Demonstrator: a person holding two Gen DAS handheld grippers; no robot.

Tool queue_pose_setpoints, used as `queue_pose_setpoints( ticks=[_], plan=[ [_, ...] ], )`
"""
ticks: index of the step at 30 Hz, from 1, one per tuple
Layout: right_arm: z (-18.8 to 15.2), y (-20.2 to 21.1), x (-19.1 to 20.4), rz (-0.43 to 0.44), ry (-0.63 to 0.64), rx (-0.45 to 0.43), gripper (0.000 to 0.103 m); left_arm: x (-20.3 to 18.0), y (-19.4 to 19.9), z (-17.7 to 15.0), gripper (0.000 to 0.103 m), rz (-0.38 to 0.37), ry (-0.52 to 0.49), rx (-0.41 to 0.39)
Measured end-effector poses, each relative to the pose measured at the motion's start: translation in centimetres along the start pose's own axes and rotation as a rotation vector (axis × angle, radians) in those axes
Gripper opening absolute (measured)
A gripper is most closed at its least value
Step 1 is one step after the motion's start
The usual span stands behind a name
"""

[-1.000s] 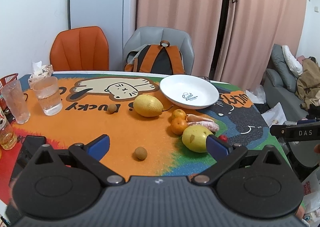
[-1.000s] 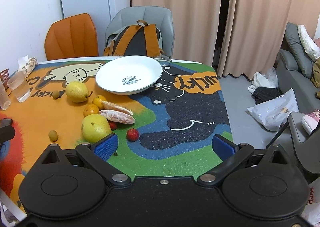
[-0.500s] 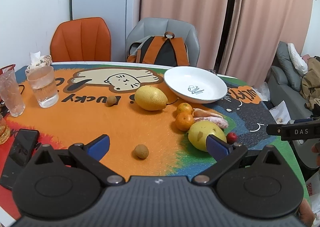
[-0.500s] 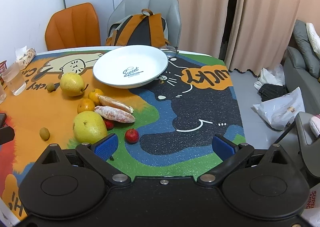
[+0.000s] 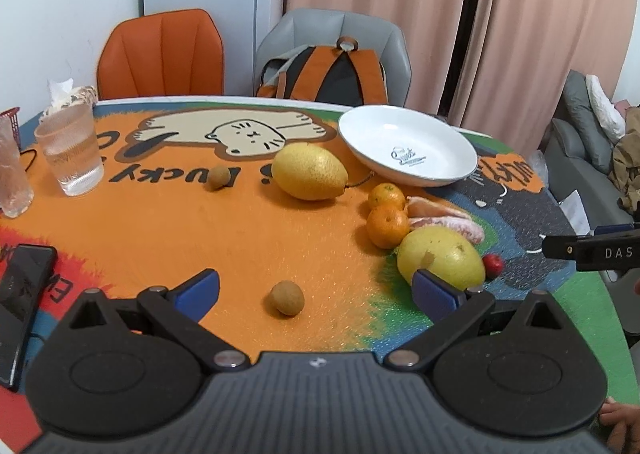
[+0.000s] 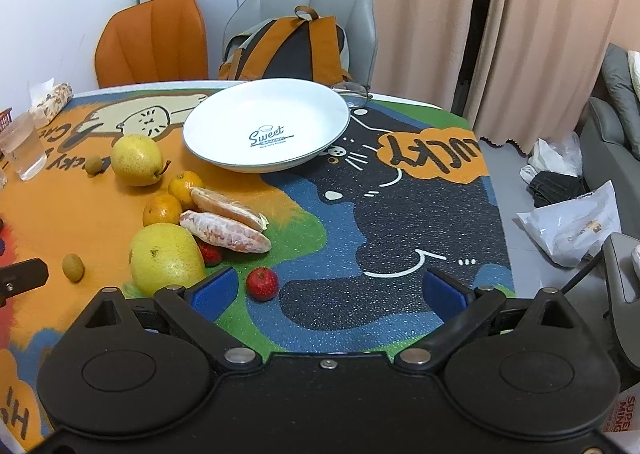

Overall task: Organize fruits
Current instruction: 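Move the right gripper to the red apple while the left gripper approaches the brown kiwi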

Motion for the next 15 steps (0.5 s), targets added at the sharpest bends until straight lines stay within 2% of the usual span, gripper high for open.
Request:
queue_pose_setpoints(
  ticks=[15],
  plan=[
    [-0.5, -3.2, 0.8, 0.02, 0.015, 0.045, 0.092, 1.6, -4.0, -1.0, 0.102, 0.003, 0.005, 0.048]
  ],
)
Point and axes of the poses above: each gripper's, at about its wrist camera, not at the fingertips, and y roughly against the way its jaws point, x to its left, z to its top, the point moved 3 cm from there along -y, roughly the way its jaws point, and after that the axes turned 8 degrees about -z, right-handed, at the moved point
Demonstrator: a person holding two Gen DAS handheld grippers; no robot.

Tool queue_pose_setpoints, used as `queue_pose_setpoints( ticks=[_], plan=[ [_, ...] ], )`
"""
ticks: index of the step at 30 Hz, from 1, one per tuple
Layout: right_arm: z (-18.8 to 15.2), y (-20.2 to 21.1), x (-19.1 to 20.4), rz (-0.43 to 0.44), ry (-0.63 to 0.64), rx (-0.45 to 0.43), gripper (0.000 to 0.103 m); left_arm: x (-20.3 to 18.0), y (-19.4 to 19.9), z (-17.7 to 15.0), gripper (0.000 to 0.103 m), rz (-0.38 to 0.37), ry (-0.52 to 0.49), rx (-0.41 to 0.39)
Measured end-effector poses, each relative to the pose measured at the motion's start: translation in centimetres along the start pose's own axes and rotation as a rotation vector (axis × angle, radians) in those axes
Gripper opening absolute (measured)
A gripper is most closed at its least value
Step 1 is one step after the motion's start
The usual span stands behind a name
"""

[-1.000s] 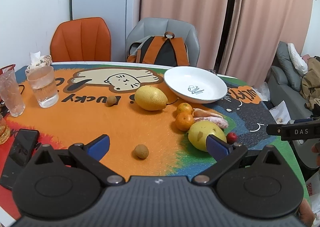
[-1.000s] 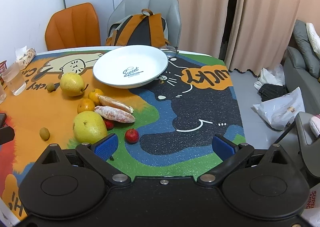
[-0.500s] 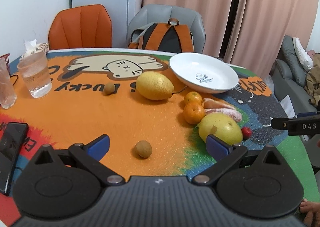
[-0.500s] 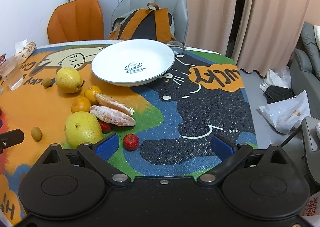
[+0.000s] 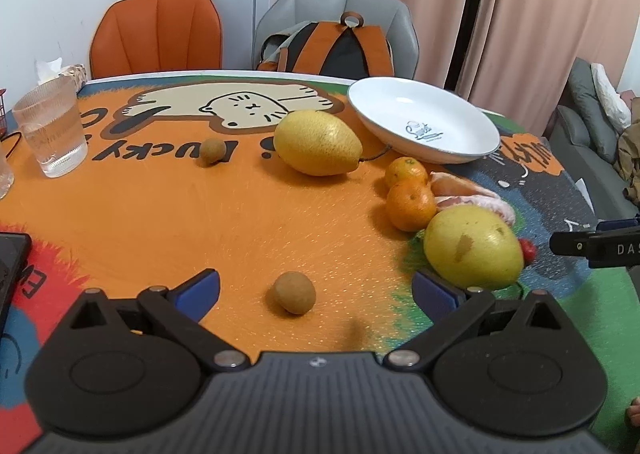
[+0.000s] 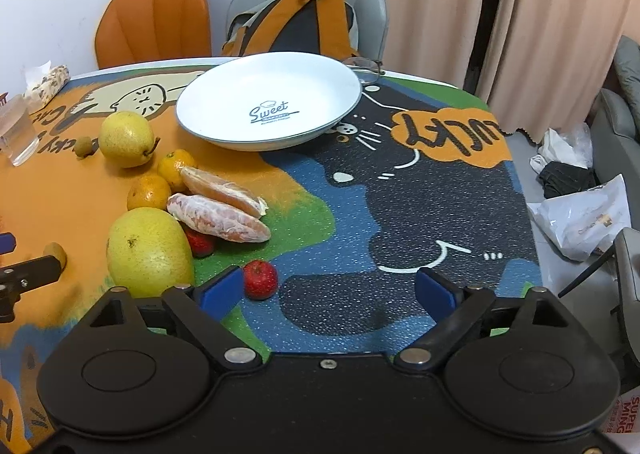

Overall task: Organize fruits
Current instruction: 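Move the right gripper to the red apple while the left gripper approaches the brown kiwi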

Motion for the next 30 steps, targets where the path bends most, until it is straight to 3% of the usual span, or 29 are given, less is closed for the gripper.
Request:
queue_pose_setpoints(
  ticks=[12, 19, 26, 30],
  plan=[
    [0.1, -1.6, 1.5, 0.02, 0.019, 0.014, 0.085, 0.8, -1.7, -0.3, 0.102, 0.004, 0.009, 0.022],
    [-0.2, -2.2, 2.1, 0.033, 0.03, 0.024, 0.072, 1.0, -2.3, -0.2, 0.101, 0.006, -0.004, 0.019],
    [-0.5, -2.4, 2.7, 0.051, 0.046, 0.034, 0.054, 1.4, -3.1, -0.6, 0.089, 0.005, -0.001, 0.044],
    [-0.6, -2.6, 2.8, 0.05, 0.049, 0.042, 0.046, 1.5, -3.3, -0.7, 0.089, 0.007, 0.004, 0.036]
  ],
)
Point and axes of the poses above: each gripper's, at about its wrist camera, not at the fingertips, and y roughly against the way its jaws point, x to its left, z to its top, the point moved 3 cm from there along -y, roughly the way its jaws point, and after that the axes turned 8 degrees about -z, right-handed, at the moved point
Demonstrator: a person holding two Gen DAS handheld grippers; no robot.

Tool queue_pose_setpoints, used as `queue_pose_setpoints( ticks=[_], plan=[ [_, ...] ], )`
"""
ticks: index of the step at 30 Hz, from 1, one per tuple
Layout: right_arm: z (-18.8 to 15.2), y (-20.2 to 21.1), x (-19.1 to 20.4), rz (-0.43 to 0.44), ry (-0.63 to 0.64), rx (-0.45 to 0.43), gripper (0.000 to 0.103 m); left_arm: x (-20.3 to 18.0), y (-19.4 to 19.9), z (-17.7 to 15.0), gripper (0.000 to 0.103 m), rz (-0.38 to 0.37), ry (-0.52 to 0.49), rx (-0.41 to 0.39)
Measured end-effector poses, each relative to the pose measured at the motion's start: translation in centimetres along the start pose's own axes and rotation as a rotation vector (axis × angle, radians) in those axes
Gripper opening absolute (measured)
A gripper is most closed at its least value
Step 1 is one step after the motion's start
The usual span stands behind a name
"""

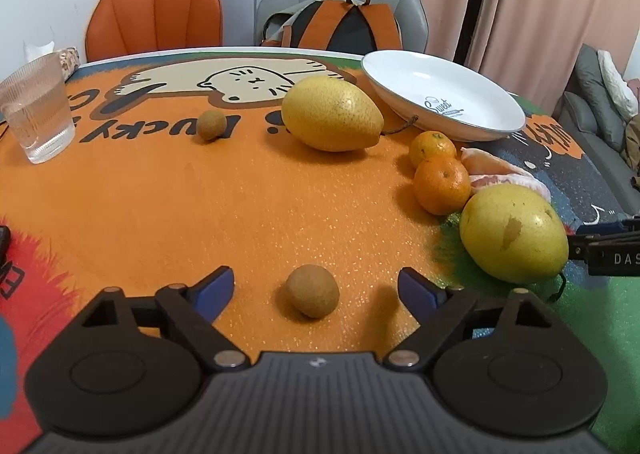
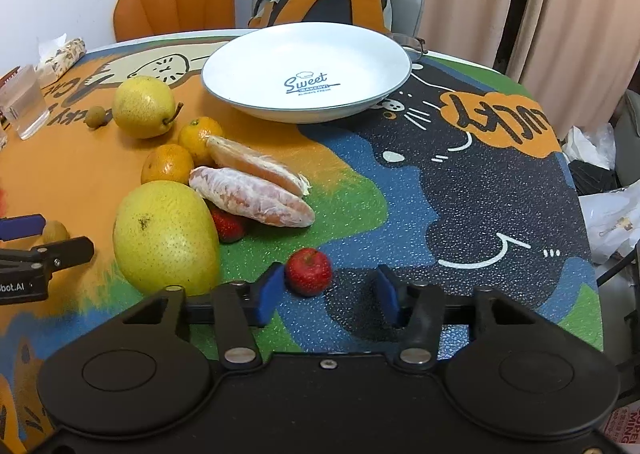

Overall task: Organize fruits
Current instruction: 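Move the right gripper to the red apple while the left gripper approaches the brown kiwi, then close the right gripper on the red apple while the left gripper closes on the kiwi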

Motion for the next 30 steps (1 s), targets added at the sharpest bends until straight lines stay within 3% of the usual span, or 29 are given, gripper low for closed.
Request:
queue_pose_setpoints(
  ticks=[13, 30],
  plan=[
    [0.27, -0.06, 0.16, -0.027, 0.016, -0.011, 0.027, -0.06, -0.17, 0.34, 0.073, 0.022, -0.023, -0.01],
    [0.05, 0.35, -0.3, -0.037, 0.008, -0.013, 0.027, -0.68, 0.21, 0.1, 0.055, 0.004, -0.03, -0.001]
  ],
)
Point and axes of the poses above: each gripper's, at about its wrist camera, not at the fingertips, and y roughly against the way its jaws point, x to its left, z to its top, the point moved 3 cm from there along -y, roughly the way its jaws point, and after that the axes turned 8 degrees about -z, right-handed, at the moved point
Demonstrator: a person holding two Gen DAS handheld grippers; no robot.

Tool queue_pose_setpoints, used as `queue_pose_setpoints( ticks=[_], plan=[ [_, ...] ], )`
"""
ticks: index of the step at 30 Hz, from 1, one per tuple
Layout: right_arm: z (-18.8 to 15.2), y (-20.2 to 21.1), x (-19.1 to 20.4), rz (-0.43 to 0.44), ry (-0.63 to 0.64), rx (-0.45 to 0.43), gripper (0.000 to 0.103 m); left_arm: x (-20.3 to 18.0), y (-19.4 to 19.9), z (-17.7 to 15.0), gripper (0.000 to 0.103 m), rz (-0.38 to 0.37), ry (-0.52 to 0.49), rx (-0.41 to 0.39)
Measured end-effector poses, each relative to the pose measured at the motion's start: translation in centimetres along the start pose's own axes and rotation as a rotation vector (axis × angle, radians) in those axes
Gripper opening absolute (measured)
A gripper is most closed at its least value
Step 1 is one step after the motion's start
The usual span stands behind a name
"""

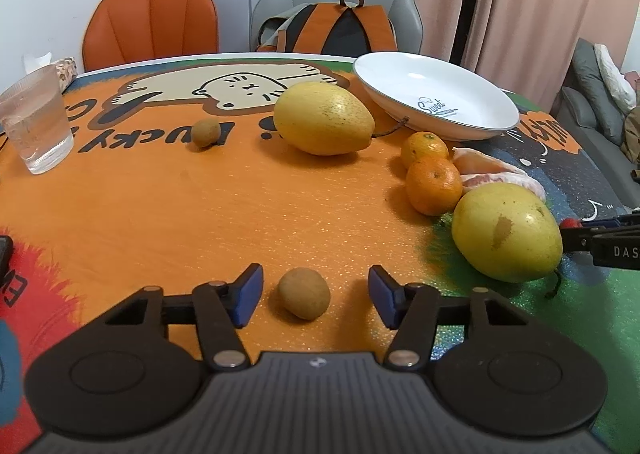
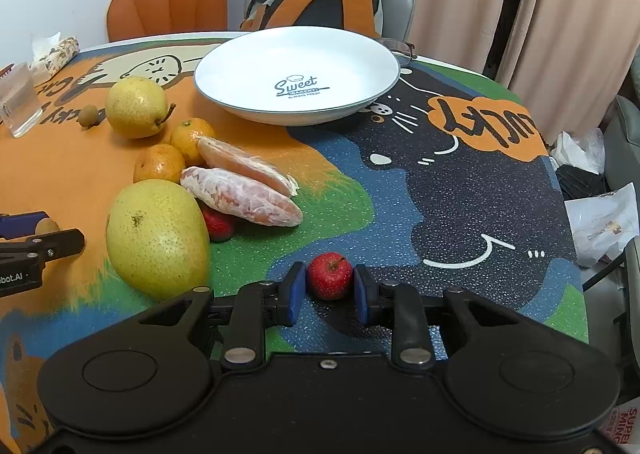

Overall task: Organize fruits
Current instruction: 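Close the right gripper on the red apple while the left gripper closes on the kiwi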

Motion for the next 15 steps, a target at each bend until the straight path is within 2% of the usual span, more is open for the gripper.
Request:
queue_pose_setpoints(
  ticks=[10, 15],
  plan=[
    [0.2, 0.39, 0.01, 0.011, 0.0, -0.011, 0.027, 0.13, 0.25, -0.08, 0.039, 0.016, 0.007, 0.003],
    [0.29, 0.53, 0.08, 0.012, -0.001, -0.015, 0.027, 0.31, 0.44, -0.14, 0.026, 0.032, 0.012, 0.002]
  ],
)
Point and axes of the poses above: each gripper's, at about its wrist camera, not at the fingertips, and y roughly against the way its jaws point, x to its left, z to its top, the point moved 3 cm from there along -y, roughly the way its jaws point, and after that the axes turned 8 degrees about -z, right-handed, at the moved point
